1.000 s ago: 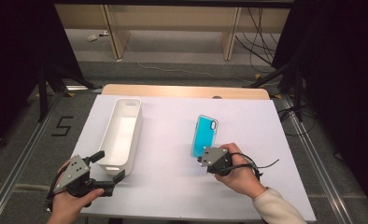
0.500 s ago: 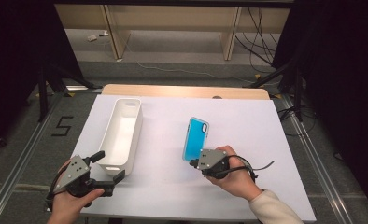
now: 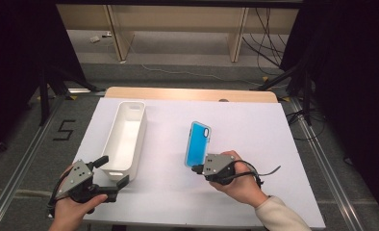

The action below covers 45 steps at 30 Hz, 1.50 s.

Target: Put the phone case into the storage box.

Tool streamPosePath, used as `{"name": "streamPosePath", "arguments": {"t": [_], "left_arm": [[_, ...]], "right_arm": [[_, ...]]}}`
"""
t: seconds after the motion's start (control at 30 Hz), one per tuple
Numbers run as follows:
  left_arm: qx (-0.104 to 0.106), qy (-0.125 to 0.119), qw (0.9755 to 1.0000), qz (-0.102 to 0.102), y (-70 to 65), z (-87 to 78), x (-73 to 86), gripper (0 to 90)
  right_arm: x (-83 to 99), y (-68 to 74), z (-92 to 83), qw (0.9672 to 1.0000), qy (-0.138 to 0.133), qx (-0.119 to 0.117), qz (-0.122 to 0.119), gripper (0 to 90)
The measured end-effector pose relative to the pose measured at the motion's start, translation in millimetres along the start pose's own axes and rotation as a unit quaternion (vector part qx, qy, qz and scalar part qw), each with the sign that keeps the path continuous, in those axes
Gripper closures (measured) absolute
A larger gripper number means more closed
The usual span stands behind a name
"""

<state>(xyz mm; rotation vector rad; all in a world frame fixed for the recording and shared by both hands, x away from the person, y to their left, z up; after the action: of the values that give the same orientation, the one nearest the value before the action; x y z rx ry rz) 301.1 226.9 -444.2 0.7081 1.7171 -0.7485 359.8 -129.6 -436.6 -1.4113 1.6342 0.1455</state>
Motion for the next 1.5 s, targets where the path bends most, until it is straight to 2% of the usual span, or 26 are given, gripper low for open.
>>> {"name": "streamPosePath", "arguments": {"t": [0.27,0.37,0.57,0.97,1.27,1.5], "left_arm": [[-0.001,0.0,1.0,0.002,-0.3,-0.2,-0.6,1.5],[0.002,-0.007,1.0,0.0,0.0,0.4,-1.5,1.8],[0.001,-0.013,0.9999,-0.01,-0.3,3.0,-6.9,2.7],[0.027,-0.025,0.9986,-0.039,7.2,19.0,-21.0,4.6],[0.04,-0.016,0.9988,-0.022,9.4,43.6,-44.1,5.1],[0.044,-0.006,0.9989,-0.015,9.9,65.3,-55.2,7.9]], "right_arm": [[-1.5,0.6,-0.7,1.0,-0.005,-0.003,0.007,89.5],[-2.6,0.1,-0.9,0.9999,-0.008,-0.003,0.01,89.5],[-7.5,2.1,0.7,0.9998,-0.014,-0.011,0.01,89.5],[-11.9,3.5,2.8,0.9998,-0.016,-0.014,0.003,89.5],[-15.1,5.6,5.8,0.9997,-0.019,-0.015,0.0,89.5],[-16.2,7.7,6.8,0.9997,-0.02,-0.015,-0.004,89.5]]}}
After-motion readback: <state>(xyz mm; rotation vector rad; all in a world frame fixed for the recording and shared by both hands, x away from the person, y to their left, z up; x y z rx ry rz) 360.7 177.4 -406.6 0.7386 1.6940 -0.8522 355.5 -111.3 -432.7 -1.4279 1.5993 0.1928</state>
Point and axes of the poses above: each handheld gripper's, and its own axes: z roughly forward along the jaws, x roughly out of its underside, y roughly to its left, the point moved 2 cm from there along z, roughly forward along the jaws, and after that the axes turned 12 degrees about x, right-handed, at the moved point
